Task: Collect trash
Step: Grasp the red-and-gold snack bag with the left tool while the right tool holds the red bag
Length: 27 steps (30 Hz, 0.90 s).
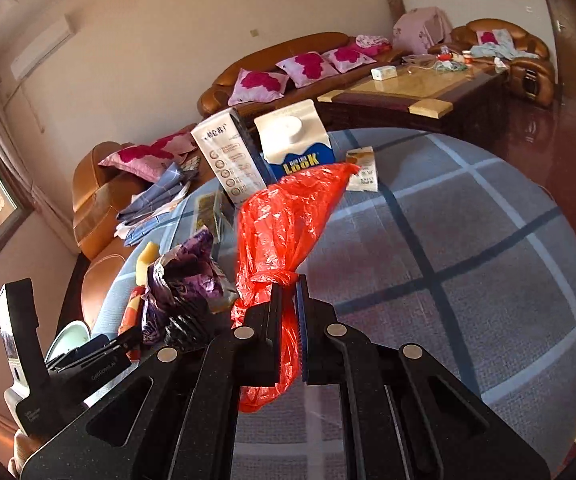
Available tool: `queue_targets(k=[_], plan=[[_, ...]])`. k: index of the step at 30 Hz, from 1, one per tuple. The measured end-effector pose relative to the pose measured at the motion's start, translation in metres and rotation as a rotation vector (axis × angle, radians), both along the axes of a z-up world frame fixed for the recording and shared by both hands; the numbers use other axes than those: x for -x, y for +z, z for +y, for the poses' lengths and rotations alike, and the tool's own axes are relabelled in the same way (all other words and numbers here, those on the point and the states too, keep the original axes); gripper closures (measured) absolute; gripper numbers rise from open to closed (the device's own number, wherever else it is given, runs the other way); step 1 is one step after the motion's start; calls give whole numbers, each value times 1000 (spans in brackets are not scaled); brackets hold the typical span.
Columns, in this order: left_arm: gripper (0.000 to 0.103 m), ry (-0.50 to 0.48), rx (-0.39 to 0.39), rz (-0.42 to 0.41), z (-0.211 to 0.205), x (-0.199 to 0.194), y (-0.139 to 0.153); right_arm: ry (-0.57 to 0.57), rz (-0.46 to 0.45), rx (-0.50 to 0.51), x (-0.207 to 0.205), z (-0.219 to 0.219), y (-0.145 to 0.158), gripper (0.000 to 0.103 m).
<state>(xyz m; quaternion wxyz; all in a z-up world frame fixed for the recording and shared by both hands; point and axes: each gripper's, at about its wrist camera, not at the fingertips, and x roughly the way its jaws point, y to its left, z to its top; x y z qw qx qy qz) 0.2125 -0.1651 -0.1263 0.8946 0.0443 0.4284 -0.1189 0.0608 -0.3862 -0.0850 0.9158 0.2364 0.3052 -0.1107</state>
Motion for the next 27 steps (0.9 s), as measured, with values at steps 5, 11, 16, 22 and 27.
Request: queue_targets(k=[5,11,16,22,27], plan=[[59,-29,38,23,0,5,-2,0,16,-39,3,0,-12,96],[60,1,74,-3,15,25,7,-6,-21,-24,16,5,1,96],[75,13,77,-89,33,51,27,-22,-81,37,30,16,22,96],[81,11,87,-90,48,56,26,5,-91,61,34,36,29,96],[68,8,119,-48,53,58,16,33,-84,91,37,52,33,96]])
